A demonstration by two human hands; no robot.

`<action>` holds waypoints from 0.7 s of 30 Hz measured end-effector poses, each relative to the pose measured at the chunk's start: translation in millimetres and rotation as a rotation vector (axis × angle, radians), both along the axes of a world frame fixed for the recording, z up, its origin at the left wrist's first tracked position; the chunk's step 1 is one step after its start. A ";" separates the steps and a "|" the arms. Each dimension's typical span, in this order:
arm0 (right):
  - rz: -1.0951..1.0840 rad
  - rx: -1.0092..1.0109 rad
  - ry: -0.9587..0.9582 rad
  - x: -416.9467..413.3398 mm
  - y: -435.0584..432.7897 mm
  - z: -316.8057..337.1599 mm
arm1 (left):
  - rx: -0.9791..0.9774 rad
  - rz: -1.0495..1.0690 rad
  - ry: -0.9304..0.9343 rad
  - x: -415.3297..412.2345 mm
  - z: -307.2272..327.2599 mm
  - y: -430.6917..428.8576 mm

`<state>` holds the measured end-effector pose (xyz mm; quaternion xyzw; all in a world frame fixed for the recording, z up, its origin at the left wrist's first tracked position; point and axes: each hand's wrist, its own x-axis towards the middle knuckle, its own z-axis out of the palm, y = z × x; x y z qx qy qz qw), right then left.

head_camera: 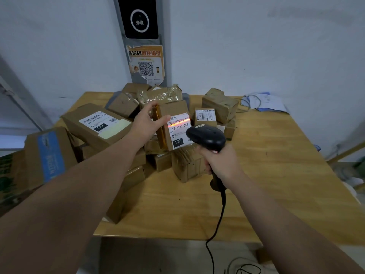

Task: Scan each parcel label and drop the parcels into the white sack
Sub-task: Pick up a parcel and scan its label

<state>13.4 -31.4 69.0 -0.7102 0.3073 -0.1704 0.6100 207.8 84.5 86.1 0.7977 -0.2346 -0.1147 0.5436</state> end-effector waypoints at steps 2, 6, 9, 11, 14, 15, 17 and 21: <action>0.013 -0.013 0.011 -0.2 2.0 0.2 | 0.014 0.008 -0.010 -0.2 -0.1 -0.3; 0.004 -0.008 -0.001 -0.9 4.4 0.6 | -0.001 0.005 0.006 -2.7 -0.1 -0.7; -0.010 0.009 -0.006 -0.9 3.0 0.7 | 0.008 0.002 0.001 -3.6 -0.2 -1.0; -0.012 0.010 -0.006 -1.9 2.3 0.8 | 0.011 0.000 0.004 -4.8 0.1 -1.5; -0.016 0.014 -0.012 -4.1 2.0 0.7 | 0.026 -0.001 -0.003 -7.0 -0.1 -3.7; -0.019 0.019 -0.014 -4.6 1.9 0.7 | 0.030 0.001 -0.001 -7.6 -0.1 -4.3; -0.019 0.026 -0.014 -5.4 1.2 0.4 | 0.034 0.000 0.000 -8.0 -0.5 -5.4; -0.014 0.049 -0.008 -7.0 -0.2 -0.7 | 0.049 0.017 0.000 -8.1 -1.0 -7.2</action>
